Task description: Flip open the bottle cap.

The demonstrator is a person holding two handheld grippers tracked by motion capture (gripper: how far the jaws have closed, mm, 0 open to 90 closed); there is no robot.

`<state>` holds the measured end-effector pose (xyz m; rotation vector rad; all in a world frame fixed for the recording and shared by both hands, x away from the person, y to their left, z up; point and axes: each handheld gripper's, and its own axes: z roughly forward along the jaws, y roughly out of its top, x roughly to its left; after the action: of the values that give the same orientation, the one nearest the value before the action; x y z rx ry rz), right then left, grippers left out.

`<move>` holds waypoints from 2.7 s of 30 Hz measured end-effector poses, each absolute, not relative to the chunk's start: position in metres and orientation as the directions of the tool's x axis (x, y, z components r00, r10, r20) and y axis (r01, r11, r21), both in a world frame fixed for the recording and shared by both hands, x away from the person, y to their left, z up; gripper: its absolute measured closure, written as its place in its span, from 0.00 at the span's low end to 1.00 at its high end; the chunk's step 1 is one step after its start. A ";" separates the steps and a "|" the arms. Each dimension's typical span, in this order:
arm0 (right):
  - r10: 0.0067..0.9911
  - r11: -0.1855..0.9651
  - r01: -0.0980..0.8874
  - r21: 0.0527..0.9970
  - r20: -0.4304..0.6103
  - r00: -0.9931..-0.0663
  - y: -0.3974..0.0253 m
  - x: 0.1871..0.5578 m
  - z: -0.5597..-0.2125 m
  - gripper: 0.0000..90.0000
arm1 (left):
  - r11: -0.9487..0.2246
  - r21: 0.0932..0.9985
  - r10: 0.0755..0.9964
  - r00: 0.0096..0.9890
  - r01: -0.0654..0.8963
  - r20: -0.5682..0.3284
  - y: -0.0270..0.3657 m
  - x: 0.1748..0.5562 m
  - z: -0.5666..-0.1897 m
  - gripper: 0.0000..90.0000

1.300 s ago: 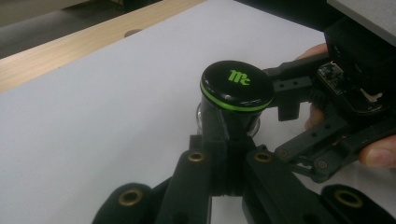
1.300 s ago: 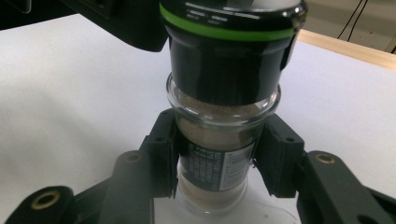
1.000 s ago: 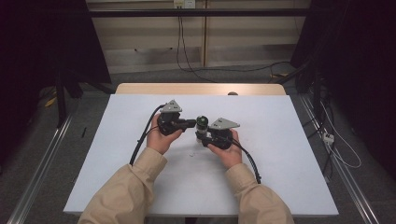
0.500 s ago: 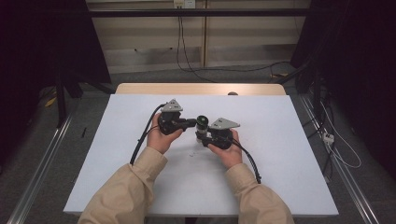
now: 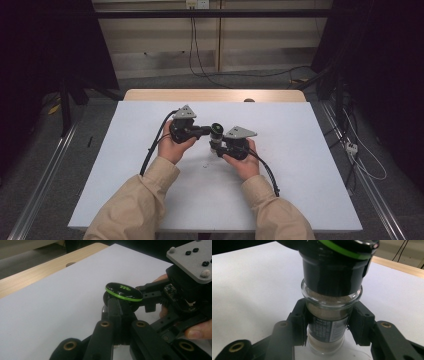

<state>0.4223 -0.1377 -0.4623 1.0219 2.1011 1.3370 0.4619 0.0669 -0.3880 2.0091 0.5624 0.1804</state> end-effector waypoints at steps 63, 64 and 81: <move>0.779 0.257 0.348 0.902 0.020 -0.627 -0.138 0.422 -0.462 0.60 | -0.393 0.869 0.457 0.884 0.300 -0.099 0.058 0.463 -0.378 1.00; 0.779 0.257 0.347 0.902 0.019 -0.627 -0.138 0.422 -0.462 0.60 | -0.394 0.869 0.454 0.885 0.300 -0.099 0.058 0.463 -0.378 1.00; 0.779 0.259 0.346 0.902 0.017 -0.627 -0.138 0.422 -0.462 0.60 | -0.398 0.870 0.453 0.887 0.291 -0.090 0.055 0.463 -0.375 1.00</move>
<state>0.4224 -0.1376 -0.4624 1.0203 2.1008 1.3353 0.4634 0.0549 -0.3754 2.0114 0.5406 0.1953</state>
